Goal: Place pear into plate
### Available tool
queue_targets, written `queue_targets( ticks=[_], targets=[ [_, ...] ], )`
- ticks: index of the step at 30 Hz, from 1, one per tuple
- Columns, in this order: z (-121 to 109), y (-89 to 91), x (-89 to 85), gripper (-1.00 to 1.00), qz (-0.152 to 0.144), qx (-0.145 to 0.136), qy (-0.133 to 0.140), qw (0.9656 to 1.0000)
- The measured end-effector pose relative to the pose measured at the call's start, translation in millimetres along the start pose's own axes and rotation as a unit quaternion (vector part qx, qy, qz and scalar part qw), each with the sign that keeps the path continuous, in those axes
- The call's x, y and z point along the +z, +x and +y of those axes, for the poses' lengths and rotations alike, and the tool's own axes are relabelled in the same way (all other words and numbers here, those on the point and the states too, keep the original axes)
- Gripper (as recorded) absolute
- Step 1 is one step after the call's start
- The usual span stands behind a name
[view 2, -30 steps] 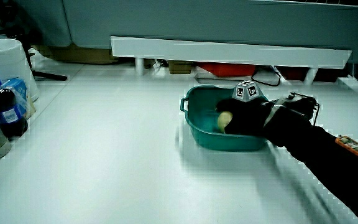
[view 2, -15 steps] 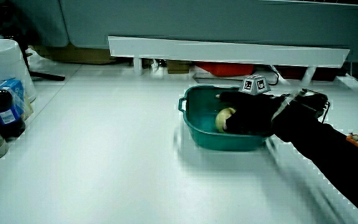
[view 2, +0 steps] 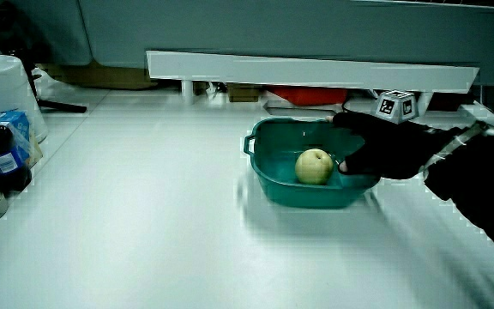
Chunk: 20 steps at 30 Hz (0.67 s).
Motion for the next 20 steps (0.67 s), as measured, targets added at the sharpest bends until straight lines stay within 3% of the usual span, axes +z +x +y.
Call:
queue_targets(
  ticks=[1,6,9,10,11,13,14,15,17,20],
  targets=[
    [-4,0.5,0.4,-1.00,0.043,0.028,-0.029,0.9983],
    [-37,0.5,10.8,-1.00,0.018,0.039,-0.004,0.9991],
    [-51,6.0,6.8,-1.00,0.021,0.039,0.003,0.9990],
    [-58,3.3,11.1,-1.00,0.007,0.045,0.012,0.9989],
    [-61,7.7,6.2,-1.00,0.017,0.041,0.011,0.9989],
    [-75,3.9,10.9,-1.00,0.002,0.043,0.024,0.9988],
    [-78,6.0,7.4,-1.00,0.003,0.044,0.029,0.9986],
    [-76,17.3,-7.4,-1.00,0.033,0.047,0.030,0.9979],
    [-92,12.0,-0.6,-1.00,0.010,0.046,0.037,0.9982],
    [-101,15.7,-4.1,-1.00,0.009,0.049,0.060,0.9970]
  ],
)
